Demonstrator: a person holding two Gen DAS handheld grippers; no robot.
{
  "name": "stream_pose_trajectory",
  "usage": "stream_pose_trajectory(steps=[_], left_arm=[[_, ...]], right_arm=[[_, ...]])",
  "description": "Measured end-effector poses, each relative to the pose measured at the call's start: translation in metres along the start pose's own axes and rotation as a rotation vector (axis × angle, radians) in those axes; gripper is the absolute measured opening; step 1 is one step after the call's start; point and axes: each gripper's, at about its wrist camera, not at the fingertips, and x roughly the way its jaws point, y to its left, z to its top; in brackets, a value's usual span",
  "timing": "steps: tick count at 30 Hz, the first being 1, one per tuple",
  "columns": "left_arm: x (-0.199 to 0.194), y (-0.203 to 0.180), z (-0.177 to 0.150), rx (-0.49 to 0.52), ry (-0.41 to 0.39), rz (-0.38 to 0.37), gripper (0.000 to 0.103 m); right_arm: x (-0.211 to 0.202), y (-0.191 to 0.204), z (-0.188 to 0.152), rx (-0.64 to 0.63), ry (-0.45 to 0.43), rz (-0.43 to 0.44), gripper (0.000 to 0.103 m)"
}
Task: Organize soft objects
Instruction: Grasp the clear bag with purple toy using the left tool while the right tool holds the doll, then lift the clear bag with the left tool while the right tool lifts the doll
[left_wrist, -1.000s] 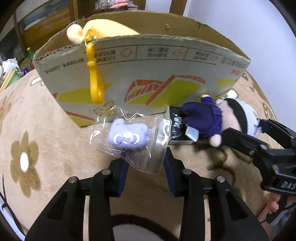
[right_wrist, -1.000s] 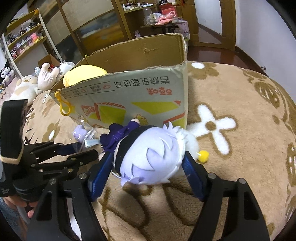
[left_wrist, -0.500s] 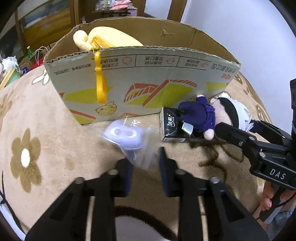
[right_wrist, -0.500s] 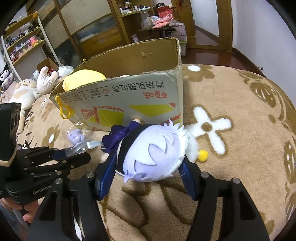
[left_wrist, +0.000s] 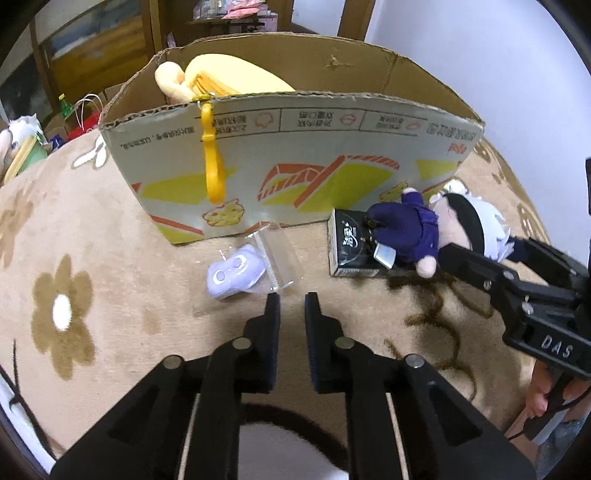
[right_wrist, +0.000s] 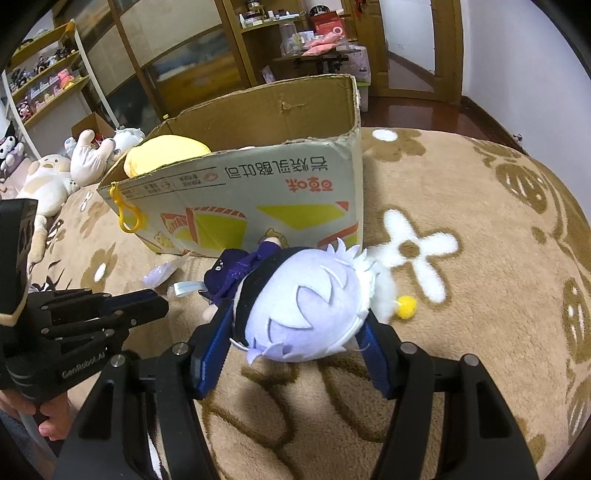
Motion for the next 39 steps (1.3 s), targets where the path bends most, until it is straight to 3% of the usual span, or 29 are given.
stream_pose_trajectory(steps=[3,5,7,11,13,18,30,39], left_arm=[[-0.001,-0.003,-0.003,0.005,0.037,0.006,0.020],[-0.003,-0.004,-0.005,0.008,0.045,0.030,0.029],[-0.007,-0.003,-0.006,0.008,0.035,0.050,0.047],[-0.011,0.002,-0.004,-0.015,0.007,0.103,0.061],[-0.008,0.007,-0.002,-0.043,0.006,0.122,0.075],[-0.001,0.021,0.007,-0.108,-0.014,0.152,0.086],[0.034,0.032,0.019,-0.213,0.045,0.074,0.088],[0.043,0.029,0.020,-0.219,0.095,0.124,0.092]], right_arm=[[0.001,-0.001,0.000,0.005,0.000,0.003,0.067],[0.001,-0.002,0.001,0.007,-0.002,0.005,0.067],[0.000,-0.002,0.001,0.008,-0.004,0.006,0.067],[0.000,-0.002,0.001,0.007,-0.004,0.007,0.067],[0.000,-0.002,0.001,0.007,-0.005,0.007,0.067],[0.000,-0.003,0.004,0.007,-0.007,0.009,0.067],[-0.001,-0.001,0.005,-0.009,-0.022,0.005,0.067],[0.003,-0.001,0.006,-0.014,-0.010,0.012,0.067]])
